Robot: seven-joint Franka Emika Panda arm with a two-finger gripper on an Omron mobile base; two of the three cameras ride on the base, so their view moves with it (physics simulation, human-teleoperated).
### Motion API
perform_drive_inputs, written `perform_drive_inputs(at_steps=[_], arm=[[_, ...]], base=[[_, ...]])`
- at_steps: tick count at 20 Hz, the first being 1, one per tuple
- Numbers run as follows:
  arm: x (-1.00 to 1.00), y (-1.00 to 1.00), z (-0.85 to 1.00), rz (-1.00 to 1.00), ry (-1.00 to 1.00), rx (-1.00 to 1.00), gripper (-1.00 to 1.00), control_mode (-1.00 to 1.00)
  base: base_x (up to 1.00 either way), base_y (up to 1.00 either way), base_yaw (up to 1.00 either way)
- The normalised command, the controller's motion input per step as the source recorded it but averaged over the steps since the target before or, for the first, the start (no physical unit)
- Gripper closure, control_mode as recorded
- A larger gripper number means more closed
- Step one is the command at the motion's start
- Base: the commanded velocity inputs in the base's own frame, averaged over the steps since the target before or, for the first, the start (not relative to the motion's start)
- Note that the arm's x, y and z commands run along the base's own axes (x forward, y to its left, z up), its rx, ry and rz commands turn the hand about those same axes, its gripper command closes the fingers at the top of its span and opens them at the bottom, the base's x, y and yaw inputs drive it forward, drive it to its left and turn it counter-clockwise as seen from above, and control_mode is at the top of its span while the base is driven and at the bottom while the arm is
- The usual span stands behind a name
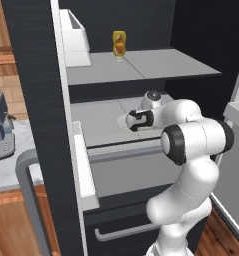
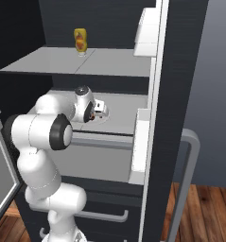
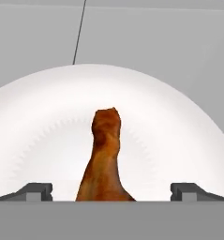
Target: Retrieve the chicken drumstick from the fridge and place it on the saucepan with marinade on the stove.
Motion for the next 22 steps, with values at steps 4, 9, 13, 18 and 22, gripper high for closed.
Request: perform_drive_inputs(at_steps=[4,9,13,18,22], arm=[[0.12,0.0,-0.2,0.0,0.01,0.0,1.0,-1.0],[0.0,0.0,0.0,0.0,0.0,0.0,1.0,-1.0],[0.0,0.0,0.0,0.0,0.0,0.0,1.0,-1.0],[-0.07,0.0,0.08,0.0,-0.09,0.0,1.0,-1.0],[-0.31,0.0,0.36,0.0,-0.07,0.0,1.0,-1.0]], base=[[0.0,0.0,0.0],[0.0,0.0,0.0],[0.0,0.0,0.0],[0.0,0.0,0.0],[0.0,0.0,0.0]])
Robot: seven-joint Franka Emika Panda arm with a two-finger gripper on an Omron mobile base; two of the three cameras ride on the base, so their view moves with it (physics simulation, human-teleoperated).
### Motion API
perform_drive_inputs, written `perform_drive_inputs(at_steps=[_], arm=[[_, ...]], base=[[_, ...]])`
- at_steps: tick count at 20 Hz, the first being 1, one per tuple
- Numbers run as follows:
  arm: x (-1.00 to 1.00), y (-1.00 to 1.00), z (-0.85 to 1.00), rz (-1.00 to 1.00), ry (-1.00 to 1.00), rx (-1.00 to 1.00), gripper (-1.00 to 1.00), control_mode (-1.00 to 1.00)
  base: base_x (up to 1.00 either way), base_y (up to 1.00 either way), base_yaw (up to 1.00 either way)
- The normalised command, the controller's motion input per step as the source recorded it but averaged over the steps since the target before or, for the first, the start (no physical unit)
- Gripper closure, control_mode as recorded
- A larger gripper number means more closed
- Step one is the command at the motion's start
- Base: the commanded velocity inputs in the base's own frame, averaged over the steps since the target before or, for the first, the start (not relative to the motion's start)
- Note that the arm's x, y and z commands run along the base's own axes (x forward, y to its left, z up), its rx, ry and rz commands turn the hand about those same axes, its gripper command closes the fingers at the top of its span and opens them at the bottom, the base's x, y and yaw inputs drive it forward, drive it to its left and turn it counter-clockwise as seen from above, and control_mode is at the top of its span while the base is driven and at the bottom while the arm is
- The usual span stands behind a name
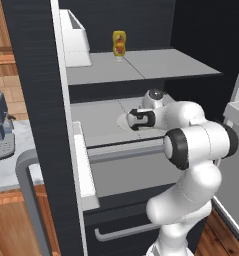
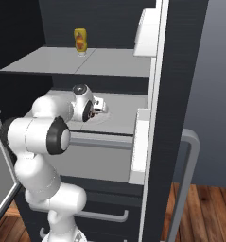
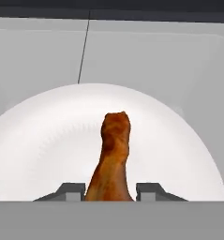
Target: Retrieve the chicken drumstick from the fridge and place it on the saucepan with marinade on the stove.
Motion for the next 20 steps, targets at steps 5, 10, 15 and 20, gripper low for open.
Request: perform_drive_inputs(at_steps=[5,10,15,20], arm=[[-0.89,-0.04,0.71,0.0,0.08,0.01,1.0,-1.0],[-1.0,-0.16,1.0,0.0,0.22,0.03,1.0,-1.0],[-1.0,-0.11,0.68,0.0,0.28,0.0,1.0,-1.0],[-1.0,0.0,0.12,0.0,0.19,-0.01,1.0,-1.0]], base=[[0.0,0.0,0.0],[0.0,0.0,0.0],[0.0,0.0,0.0],[0.0,0.0,0.0]])
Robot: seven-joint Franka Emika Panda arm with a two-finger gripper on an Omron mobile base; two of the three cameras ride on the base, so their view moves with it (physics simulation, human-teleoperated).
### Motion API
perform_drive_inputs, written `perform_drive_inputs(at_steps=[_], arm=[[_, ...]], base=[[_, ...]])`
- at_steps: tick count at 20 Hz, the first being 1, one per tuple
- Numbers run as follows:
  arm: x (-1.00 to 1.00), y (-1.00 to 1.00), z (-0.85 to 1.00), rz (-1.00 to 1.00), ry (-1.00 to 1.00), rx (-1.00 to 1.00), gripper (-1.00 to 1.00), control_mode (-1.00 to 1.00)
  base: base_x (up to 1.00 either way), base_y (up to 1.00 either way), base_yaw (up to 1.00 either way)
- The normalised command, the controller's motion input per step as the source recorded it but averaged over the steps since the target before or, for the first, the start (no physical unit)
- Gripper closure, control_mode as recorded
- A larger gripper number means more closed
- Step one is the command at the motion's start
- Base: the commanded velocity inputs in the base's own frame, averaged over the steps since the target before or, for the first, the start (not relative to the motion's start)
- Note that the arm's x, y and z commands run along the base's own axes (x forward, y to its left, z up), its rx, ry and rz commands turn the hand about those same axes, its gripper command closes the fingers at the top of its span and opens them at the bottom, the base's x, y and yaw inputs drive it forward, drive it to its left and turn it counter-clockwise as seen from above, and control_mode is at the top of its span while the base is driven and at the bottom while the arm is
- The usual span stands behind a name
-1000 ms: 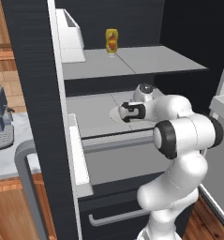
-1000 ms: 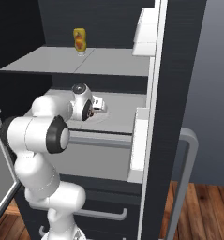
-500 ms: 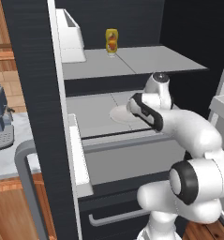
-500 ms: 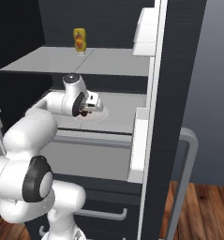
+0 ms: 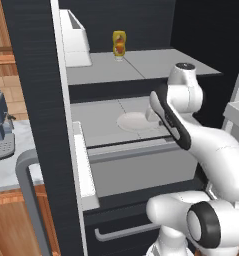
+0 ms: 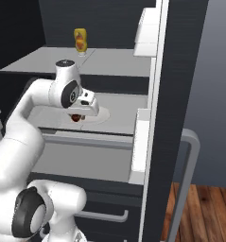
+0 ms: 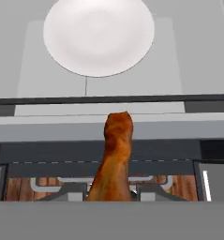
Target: Retrieve the chicken drumstick from the fridge and place it on the saucepan with marinade on the stove.
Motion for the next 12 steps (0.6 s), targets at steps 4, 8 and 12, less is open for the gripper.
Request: perform_drive_inputs(at_steps=[4,8,12], arm=[[-1.0,0.0,0.04,0.06,-0.3,0.0,1.0,-1.0],[-0.86,0.0,0.16,0.01,-0.6,0.0,1.0,-1.0],[-0.31,0.0,0.06,0.0,-0.26,0.0,1.0,-1.0]], base=[[0.0,0.0,0.0],[0.0,0.0,0.0],[0.0,0.0,0.0]])
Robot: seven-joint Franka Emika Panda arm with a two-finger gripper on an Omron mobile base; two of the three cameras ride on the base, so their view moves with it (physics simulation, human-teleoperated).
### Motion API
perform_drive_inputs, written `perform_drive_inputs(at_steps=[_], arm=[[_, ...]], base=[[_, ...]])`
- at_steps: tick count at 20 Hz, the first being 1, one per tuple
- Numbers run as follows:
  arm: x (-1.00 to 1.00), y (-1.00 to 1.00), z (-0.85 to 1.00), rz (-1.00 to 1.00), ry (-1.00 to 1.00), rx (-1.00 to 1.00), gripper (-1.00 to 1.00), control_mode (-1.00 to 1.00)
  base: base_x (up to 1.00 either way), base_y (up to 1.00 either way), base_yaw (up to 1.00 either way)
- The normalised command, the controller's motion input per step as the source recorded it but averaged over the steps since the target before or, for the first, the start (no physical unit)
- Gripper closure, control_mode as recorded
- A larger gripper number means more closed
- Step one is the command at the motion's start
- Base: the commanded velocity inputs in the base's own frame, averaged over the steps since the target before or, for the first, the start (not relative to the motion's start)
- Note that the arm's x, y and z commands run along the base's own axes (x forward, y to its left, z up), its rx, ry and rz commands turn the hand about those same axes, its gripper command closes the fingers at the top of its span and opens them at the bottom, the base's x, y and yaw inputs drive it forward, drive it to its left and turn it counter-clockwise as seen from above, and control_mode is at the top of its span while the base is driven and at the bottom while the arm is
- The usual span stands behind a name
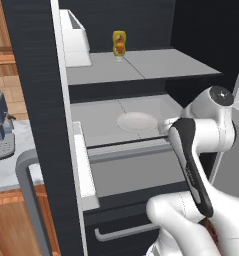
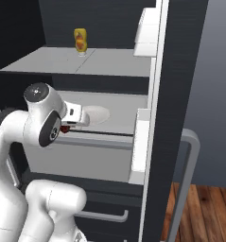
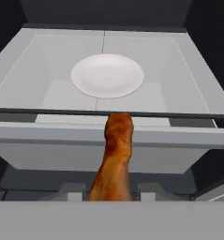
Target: Retrieve the chicken drumstick from the fridge and place it on the saucepan with marinade on the stove.
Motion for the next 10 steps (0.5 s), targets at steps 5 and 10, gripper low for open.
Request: perform_drive_inputs(at_steps=[5,10], arm=[[-0.22,0.0,0.0,0.0,0.0,0.0,1.0,-1.0],[-0.2,0.0,0.0,0.02,0.0,0.0,1.0,1.0]], base=[[0.0,0.0,0.0],[-0.8,0.01,0.3]])
